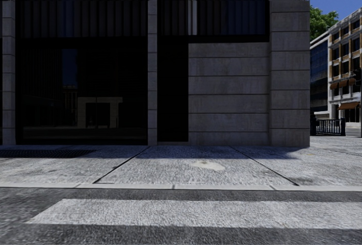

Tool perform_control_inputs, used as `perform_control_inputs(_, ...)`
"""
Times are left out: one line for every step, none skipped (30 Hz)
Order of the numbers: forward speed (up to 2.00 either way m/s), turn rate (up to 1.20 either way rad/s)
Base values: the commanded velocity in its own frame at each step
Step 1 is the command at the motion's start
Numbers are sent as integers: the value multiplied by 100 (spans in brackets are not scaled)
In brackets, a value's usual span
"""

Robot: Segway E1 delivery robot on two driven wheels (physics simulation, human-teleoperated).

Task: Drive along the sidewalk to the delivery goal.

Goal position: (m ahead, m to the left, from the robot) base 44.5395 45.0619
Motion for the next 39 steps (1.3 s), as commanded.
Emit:
perform_control_inputs(200,0)
perform_control_inputs(200,0)
perform_control_inputs(200,0)
perform_control_inputs(200,0)
perform_control_inputs(200,0)
perform_control_inputs(200,0)
perform_control_inputs(200,0)
perform_control_inputs(200,0)
perform_control_inputs(200,0)
perform_control_inputs(200,0)
perform_control_inputs(200,0)
perform_control_inputs(200,0)
perform_control_inputs(200,0)
perform_control_inputs(200,0)
perform_control_inputs(200,0)
perform_control_inputs(200,0)
perform_control_inputs(200,0)
perform_control_inputs(200,0)
perform_control_inputs(200,10)
perform_control_inputs(200,20)
perform_control_inputs(200,20)
perform_control_inputs(200,23)
perform_control_inputs(196,24)
perform_control_inputs(188,34)
perform_control_inputs(188,34)
perform_control_inputs(170,49)
perform_control_inputs(163,56)
perform_control_inputs(161,58)
perform_control_inputs(160,58)
perform_control_inputs(160,58)
perform_control_inputs(160,59)
perform_control_inputs(160,64)
perform_control_inputs(160,65)
perform_control_inputs(160,65)
perform_control_inputs(160,66)
perform_control_inputs(160,66)
perform_control_inputs(160,66)
perform_control_inputs(160,66)
perform_control_inputs(160,66)
